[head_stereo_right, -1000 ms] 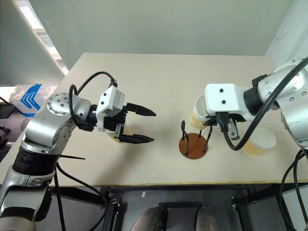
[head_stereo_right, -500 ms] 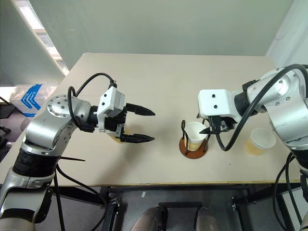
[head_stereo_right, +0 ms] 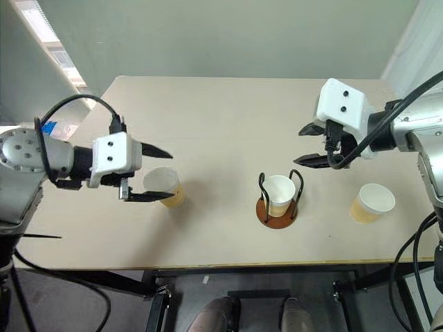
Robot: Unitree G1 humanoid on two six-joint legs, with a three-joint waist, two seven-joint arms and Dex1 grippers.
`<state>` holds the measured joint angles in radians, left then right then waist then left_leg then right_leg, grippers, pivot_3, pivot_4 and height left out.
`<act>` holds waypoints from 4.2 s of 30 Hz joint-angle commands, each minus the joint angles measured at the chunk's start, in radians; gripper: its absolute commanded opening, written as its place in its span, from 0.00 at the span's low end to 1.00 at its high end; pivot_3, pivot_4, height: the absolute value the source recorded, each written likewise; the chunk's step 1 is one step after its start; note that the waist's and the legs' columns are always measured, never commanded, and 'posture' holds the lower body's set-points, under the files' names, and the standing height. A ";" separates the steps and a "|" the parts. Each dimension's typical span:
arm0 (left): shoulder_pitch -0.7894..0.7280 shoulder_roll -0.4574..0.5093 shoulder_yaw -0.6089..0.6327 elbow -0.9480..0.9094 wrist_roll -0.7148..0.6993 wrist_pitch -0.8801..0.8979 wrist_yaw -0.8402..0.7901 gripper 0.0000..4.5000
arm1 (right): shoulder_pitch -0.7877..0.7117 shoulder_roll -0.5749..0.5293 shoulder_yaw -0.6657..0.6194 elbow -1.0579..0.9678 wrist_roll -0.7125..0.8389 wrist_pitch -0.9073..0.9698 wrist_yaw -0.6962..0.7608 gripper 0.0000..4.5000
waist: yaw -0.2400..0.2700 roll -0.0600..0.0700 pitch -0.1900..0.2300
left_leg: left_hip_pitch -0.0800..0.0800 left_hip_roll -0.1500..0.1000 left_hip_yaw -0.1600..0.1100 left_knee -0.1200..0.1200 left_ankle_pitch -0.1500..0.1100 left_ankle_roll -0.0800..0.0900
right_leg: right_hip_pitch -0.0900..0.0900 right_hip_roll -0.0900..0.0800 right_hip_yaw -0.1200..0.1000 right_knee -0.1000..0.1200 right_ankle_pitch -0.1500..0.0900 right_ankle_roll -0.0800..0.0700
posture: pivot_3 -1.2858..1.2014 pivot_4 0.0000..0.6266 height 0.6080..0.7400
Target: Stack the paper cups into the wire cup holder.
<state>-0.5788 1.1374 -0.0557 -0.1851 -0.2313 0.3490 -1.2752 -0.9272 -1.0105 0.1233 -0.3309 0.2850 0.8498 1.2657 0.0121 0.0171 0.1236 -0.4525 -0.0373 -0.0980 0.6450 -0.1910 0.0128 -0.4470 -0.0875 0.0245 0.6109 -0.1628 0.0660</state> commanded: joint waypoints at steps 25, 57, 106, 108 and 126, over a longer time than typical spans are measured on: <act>-0.069 -0.002 -0.030 0.346 0.126 -0.222 -0.117 1.00 | 0.016 0.020 -0.101 -0.152 0.265 0.168 -0.124 0.67 | -0.001 -0.001 -0.001 | -0.001 0.000 0.000 -0.002 -0.001 -0.003 | -0.005 0.000 0.000 0.003 -0.001 -0.005 | 0.52 0.24 1.00; -0.219 -0.182 -0.114 0.508 0.168 -0.336 -0.207 0.01 | 0.085 -0.022 -0.168 -0.146 0.343 0.132 -0.219 0.68 | -0.001 -0.003 -0.002 | -0.003 0.000 0.000 0.000 0.000 -0.001 | -0.005 0.000 0.000 0.003 0.000 -0.003 | 0.52 0.24 1.00; -0.859 -0.651 -0.787 0.718 -0.198 -0.559 -0.339 0.01 | 0.451 -0.316 -0.625 -0.269 0.708 0.257 -0.315 0.68 | 0.025 -0.003 -0.001 | -0.013 -0.003 0.006 0.022 -0.014 0.003 | 0.003 -0.003 0.005 -0.002 -0.004 0.038 | 0.52 0.24 1.00; -0.854 -0.670 -0.780 0.717 -0.175 -0.565 -0.339 0.01 | 0.457 -0.317 -0.625 -0.268 0.705 0.252 -0.313 0.68 | 0.028 -0.003 -0.001 | -0.013 -0.003 0.006 0.022 -0.014 0.003 | 0.002 -0.003 0.005 -0.002 -0.004 0.038 | 0.52 0.24 1.00; -0.846 -0.806 -0.456 0.806 -0.033 -0.539 -0.284 1.00 | 0.579 -0.351 -0.618 -0.252 0.580 0.172 -0.291 0.68 | 0.033 -0.003 -0.002 | -0.012 -0.003 0.008 0.028 -0.015 0.006 | 0.004 -0.003 0.005 -0.001 -0.003 0.038 | 0.52 0.24 1.00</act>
<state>-1.3992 0.3342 -0.5828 0.6136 -0.2474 -0.2138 -1.5654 -0.3565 -1.3409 -0.4593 -0.5883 0.8941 1.0395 0.9694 0.0449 0.0143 0.1217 -0.4642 -0.0399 -0.0901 0.6728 -0.2065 0.0189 -0.4425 -0.0909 0.0298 0.6099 -0.1661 0.1044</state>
